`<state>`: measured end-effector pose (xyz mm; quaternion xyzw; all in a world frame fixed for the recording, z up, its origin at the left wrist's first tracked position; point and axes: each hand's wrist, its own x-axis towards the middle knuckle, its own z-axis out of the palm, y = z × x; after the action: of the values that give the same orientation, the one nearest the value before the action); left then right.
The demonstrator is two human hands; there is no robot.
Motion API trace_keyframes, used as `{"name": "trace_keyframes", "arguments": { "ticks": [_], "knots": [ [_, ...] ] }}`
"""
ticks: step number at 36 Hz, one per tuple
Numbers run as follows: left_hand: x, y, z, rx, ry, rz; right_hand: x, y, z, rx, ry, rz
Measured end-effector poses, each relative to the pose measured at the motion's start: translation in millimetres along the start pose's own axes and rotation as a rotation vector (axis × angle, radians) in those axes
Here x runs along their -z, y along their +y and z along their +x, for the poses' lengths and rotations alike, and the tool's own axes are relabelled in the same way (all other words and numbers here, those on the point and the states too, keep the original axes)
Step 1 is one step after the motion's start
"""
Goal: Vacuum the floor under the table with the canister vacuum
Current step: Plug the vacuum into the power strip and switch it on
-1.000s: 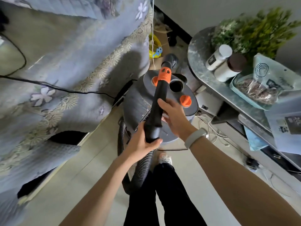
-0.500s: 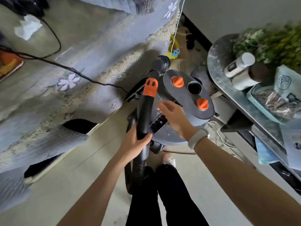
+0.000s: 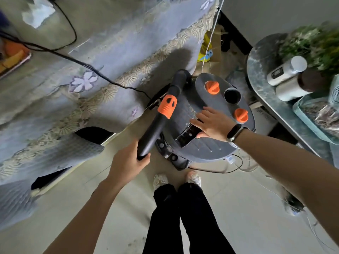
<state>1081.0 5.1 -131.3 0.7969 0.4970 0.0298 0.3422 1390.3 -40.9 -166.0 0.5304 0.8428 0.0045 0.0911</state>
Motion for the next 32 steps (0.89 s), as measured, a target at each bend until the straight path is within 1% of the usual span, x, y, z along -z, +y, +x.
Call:
{"name": "trace_keyframes", "arguments": {
  "ticks": [3, 8, 13, 20, 25, 28, 32],
  "knots": [
    [3, -3, 3, 0.027, 0.058, 0.012, 2, -1, 1, -0.019, -0.047, -0.053],
    [10, 1, 7, 0.059, 0.124, -0.089, 5, -7, 4, -0.058, -0.087, -0.109],
    [12, 6, 8, 0.043, 0.135, -0.143, 3, -15, 3, -0.124, -0.122, -0.107],
    [8, 9, 3, 0.001, 0.131, -0.152, 0, -25, -10, -0.240, -0.063, -0.060],
    [9, 10, 6, 0.012, 0.121, -0.121, -2, -27, -10, -0.258, -0.036, -0.074],
    [9, 12, 9, 0.024, 0.118, -0.127, -2, -32, -11, -0.318, -0.027, -0.013],
    [6, 17, 13, 0.013, 0.125, -0.128, -2, -42, -14, -0.520, 0.013, 0.219]
  ]
}}
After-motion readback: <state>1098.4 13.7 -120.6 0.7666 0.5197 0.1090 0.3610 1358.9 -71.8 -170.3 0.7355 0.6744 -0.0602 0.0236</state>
